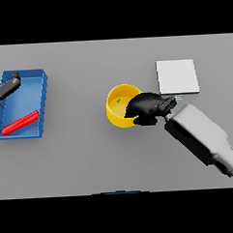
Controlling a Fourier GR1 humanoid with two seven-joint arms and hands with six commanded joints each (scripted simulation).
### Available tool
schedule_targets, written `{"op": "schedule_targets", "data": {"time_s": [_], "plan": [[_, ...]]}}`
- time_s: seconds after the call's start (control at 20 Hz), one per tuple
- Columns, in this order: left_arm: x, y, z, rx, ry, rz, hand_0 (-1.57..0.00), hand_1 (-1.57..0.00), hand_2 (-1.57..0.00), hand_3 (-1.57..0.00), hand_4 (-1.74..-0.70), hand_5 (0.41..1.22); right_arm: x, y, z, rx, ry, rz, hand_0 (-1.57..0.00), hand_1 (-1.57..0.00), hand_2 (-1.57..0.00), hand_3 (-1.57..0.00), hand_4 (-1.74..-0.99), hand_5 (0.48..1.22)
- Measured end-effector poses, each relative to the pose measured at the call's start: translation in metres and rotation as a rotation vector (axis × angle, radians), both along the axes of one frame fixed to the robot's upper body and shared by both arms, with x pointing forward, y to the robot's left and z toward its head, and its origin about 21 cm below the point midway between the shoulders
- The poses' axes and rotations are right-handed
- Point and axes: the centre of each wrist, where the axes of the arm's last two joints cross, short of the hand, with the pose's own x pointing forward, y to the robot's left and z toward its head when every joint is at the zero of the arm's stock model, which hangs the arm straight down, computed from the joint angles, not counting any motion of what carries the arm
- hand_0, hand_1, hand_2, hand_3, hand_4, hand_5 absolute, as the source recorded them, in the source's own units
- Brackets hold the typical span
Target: Pick up the red beaker and tilt it to pour out 1 green nut into yellow bowl. Pick up the yellow bowl and place it on the metallic measuring scale.
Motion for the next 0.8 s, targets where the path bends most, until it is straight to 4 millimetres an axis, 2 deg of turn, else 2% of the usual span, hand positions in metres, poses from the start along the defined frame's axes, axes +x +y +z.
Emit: {"op": "schedule_targets", "data": {"time_s": [0.05,0.3,0.45,0.5,0.6,0.7,0.8], "plan": [[0.002,0.001,0.002,0.003,-0.002,0.005,0.0,0.0,0.0,0.0,-0.8,0.721,0.001,-0.001,0.009,-0.003,-0.014,-0.004,-1.55,-1.55,-1.51,-1.38,-1.731,1.216],[0.0,0.001,0.003,-0.003,0.004,0.003,0.0,0.0,0.0,0.0,-0.8,0.723,0.003,-0.006,0.053,-0.015,-0.092,-0.049,-1.56,-1.56,-1.55,-1.29,-1.723,1.219],[0.004,0.0,0.007,-0.013,-0.006,-0.004,0.0,0.0,0.0,0.0,-0.8,0.723,0.002,-0.019,0.06,-0.016,-0.093,-0.084,-1.57,-1.57,-1.56,-1.25,-1.72,1.219],[0.002,0.002,0.005,-0.007,-0.002,-0.005,0.0,0.0,0.0,0.0,-0.8,0.723,0.001,-0.023,0.057,-0.019,-0.09,-0.096,-1.57,-1.57,-1.56,-1.24,-1.719,1.22],[0.0,-0.001,0.003,0.006,-0.01,-0.019,0.0,0.0,0.0,0.0,-0.8,0.73,0.002,-0.036,0.068,-0.017,-0.132,-0.077,-1.57,-1.57,-1.57,-1.26,-1.719,1.22],[0.003,-0.002,0.005,-0.006,-0.013,-0.002,0.0,0.0,0.0,0.0,-0.81,0.741,0.011,-0.044,0.08,-0.022,-0.179,-0.105,-1.57,-1.57,-1.57,-1.33,-1.72,1.221],[0.001,0.001,0.007,0.004,-0.019,-0.001,0.0,0.0,0.0,0.0,-0.8,0.737,0.02,-0.053,0.082,-0.029,-0.209,-0.152,-1.57,-1.57,-1.57,-1.27,-1.719,1.221]]}}
